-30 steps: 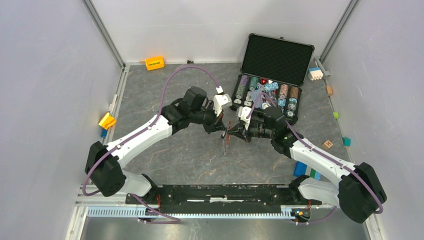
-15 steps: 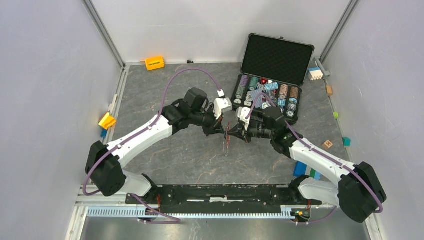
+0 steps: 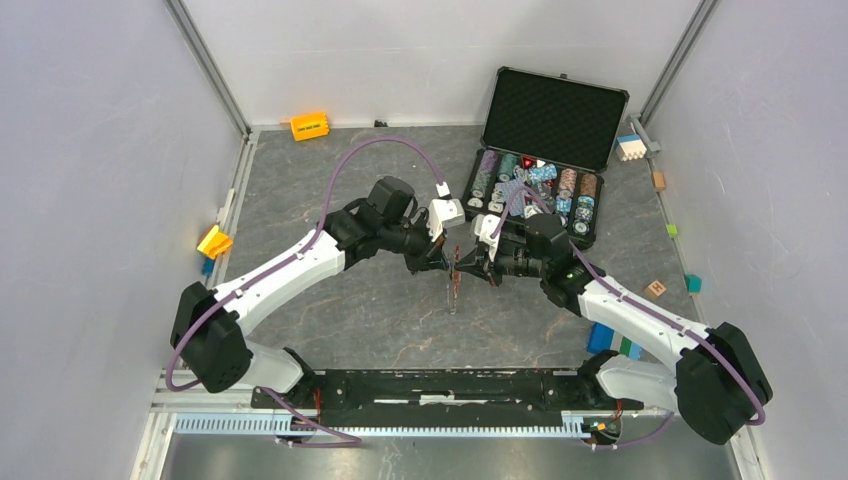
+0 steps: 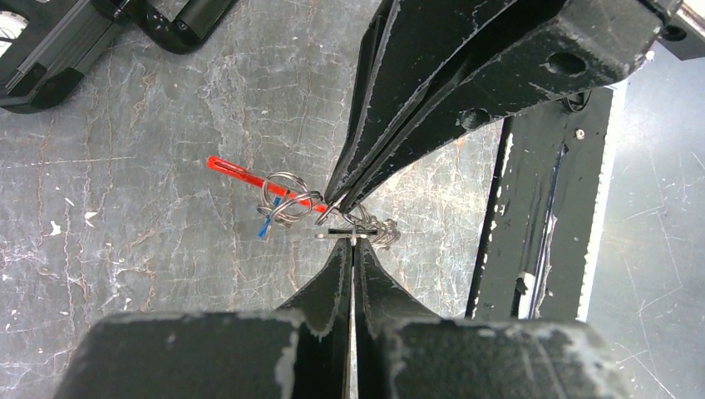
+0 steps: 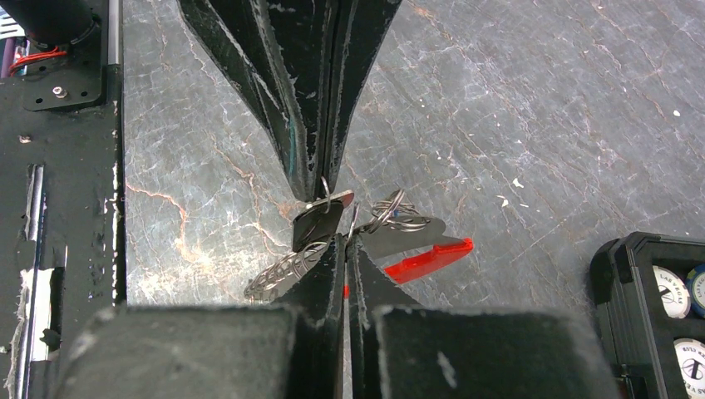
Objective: Put the keys on the keyring
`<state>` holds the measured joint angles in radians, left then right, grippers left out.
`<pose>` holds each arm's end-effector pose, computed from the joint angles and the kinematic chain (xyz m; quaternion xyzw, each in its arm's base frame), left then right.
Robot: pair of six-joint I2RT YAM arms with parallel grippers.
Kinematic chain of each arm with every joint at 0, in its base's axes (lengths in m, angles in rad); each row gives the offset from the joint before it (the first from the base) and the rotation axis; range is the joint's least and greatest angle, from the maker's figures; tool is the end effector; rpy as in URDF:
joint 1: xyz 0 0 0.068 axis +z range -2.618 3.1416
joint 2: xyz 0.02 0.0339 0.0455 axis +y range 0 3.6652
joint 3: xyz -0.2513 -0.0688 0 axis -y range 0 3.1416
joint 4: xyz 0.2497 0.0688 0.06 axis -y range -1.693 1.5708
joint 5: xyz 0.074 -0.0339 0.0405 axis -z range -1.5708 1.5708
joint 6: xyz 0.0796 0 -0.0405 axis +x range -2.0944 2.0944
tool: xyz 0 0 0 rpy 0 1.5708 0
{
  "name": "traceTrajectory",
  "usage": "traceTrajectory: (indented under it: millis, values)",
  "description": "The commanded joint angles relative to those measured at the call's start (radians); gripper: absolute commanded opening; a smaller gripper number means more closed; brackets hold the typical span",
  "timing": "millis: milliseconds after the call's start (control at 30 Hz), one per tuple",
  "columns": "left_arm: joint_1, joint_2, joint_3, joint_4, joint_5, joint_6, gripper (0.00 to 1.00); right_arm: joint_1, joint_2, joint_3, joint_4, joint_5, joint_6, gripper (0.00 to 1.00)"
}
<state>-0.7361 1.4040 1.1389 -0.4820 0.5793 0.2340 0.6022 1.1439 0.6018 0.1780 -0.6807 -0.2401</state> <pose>0.2213 -0.2593 0.2582 0.5106 0.7236 -0.3488 0.3066 0.2088 0.2043 0.2164 -0.4902 0.6309 0.3667 0.4766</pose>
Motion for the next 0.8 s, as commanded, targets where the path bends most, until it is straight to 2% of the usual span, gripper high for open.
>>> traceTrajectory:
  millis: [0, 767]
  values:
    - [-0.002, -0.003, 0.024, 0.006, 0.028, 0.048, 0.02, 0.004, -0.003, 0.038, 0.036, -0.023, -0.007, 0.00]
    - [-0.006, 0.022, 0.048, -0.007, -0.003, 0.063, 0.02, 0.004, -0.006, 0.036, 0.040, -0.048, -0.008, 0.00]
